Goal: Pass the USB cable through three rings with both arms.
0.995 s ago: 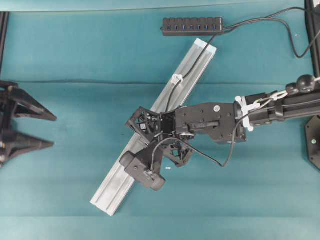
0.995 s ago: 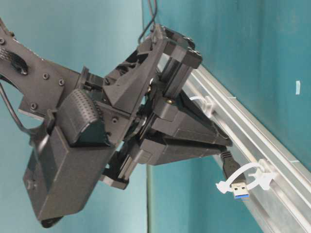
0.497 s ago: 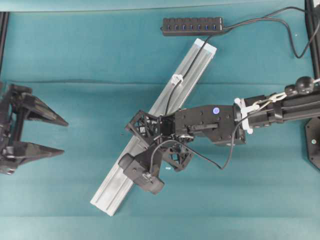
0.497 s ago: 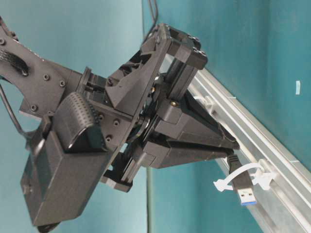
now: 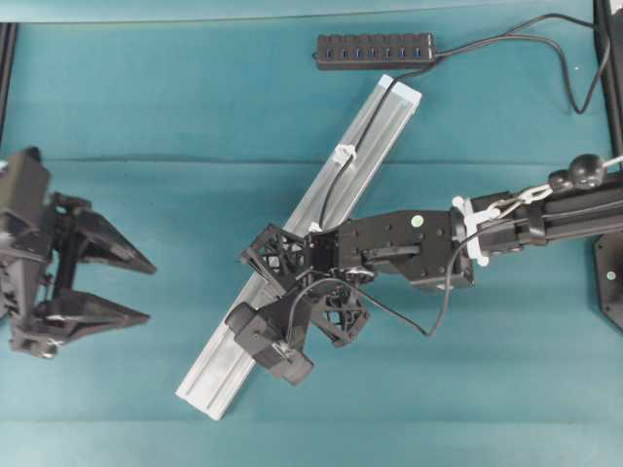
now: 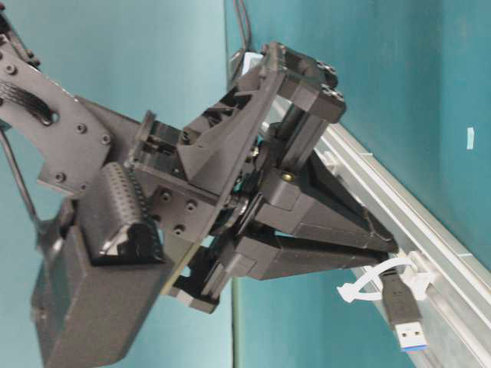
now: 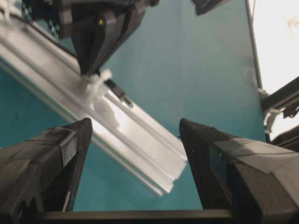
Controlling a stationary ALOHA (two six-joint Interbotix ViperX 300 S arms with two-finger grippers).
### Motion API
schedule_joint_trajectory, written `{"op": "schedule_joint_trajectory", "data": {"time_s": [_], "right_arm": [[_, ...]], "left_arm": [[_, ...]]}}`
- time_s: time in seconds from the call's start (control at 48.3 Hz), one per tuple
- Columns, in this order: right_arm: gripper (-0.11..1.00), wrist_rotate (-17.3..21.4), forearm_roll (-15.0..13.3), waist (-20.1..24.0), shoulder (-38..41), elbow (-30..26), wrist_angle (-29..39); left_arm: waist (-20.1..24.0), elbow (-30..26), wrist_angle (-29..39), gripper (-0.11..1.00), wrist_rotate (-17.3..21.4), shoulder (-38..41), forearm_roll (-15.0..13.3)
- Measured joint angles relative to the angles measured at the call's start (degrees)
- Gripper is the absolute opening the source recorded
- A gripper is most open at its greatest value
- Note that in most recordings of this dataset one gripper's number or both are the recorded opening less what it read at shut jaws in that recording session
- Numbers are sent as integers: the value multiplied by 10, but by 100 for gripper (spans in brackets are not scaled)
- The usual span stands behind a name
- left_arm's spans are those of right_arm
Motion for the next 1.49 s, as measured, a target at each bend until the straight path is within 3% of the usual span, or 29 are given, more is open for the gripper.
{"op": "schedule_joint_trajectory", "data": {"time_s": [0.228, 0.456, 0.891, 1.492], "right_arm": [[6, 0, 11, 1, 0, 0, -12], [6, 0, 19, 1, 1, -1, -22], [6, 21, 20, 0, 1, -2, -23], [6, 24, 20, 0, 1, -2, -22]], "left_arm": [[-6, -5, -7, 83, -34, 41, 0], [-8, -15, -10, 83, -95, 80, 0], [-9, -40, -134, 83, -99, 199, 0], [-9, -109, -147, 83, -120, 367, -1]]}}
